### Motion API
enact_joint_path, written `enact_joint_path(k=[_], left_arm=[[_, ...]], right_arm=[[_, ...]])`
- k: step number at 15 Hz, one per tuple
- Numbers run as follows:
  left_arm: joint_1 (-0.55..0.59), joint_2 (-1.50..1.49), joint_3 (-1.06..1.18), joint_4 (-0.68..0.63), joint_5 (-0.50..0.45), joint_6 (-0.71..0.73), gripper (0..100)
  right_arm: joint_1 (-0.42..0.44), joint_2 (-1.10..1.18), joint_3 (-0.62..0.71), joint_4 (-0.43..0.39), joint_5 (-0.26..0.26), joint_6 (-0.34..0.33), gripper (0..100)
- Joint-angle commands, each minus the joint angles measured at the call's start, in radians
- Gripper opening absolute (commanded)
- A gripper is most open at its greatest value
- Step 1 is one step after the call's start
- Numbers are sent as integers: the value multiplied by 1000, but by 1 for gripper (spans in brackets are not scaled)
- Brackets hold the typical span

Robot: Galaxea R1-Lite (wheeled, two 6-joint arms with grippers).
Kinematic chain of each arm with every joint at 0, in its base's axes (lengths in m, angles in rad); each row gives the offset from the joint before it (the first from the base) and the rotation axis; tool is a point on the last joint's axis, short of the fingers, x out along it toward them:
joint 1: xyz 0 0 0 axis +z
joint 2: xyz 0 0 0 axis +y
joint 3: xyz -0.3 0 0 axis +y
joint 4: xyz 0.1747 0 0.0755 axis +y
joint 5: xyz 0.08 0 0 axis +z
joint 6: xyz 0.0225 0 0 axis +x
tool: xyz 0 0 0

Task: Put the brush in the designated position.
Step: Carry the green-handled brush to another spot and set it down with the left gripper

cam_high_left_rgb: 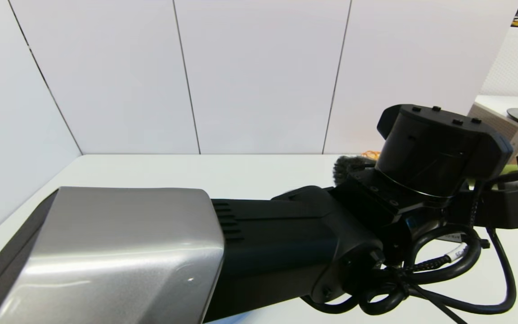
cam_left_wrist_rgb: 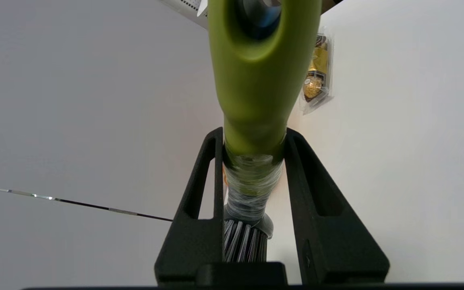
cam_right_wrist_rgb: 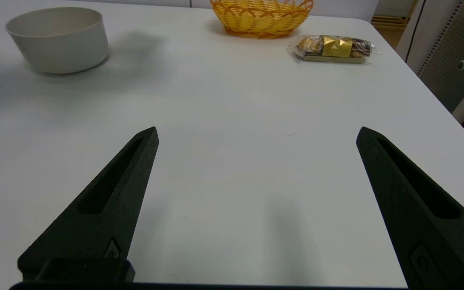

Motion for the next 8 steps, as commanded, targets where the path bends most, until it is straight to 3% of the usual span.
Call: enact_joint_path(k=[1, 8], left_arm=[[0, 20, 0, 0, 1, -25, 0], [0, 59, 0, 0, 1, -193, 0]], right_arm=[[0, 2, 2, 0, 1, -1, 100], [0, 2, 2, 0, 1, 1, 100]])
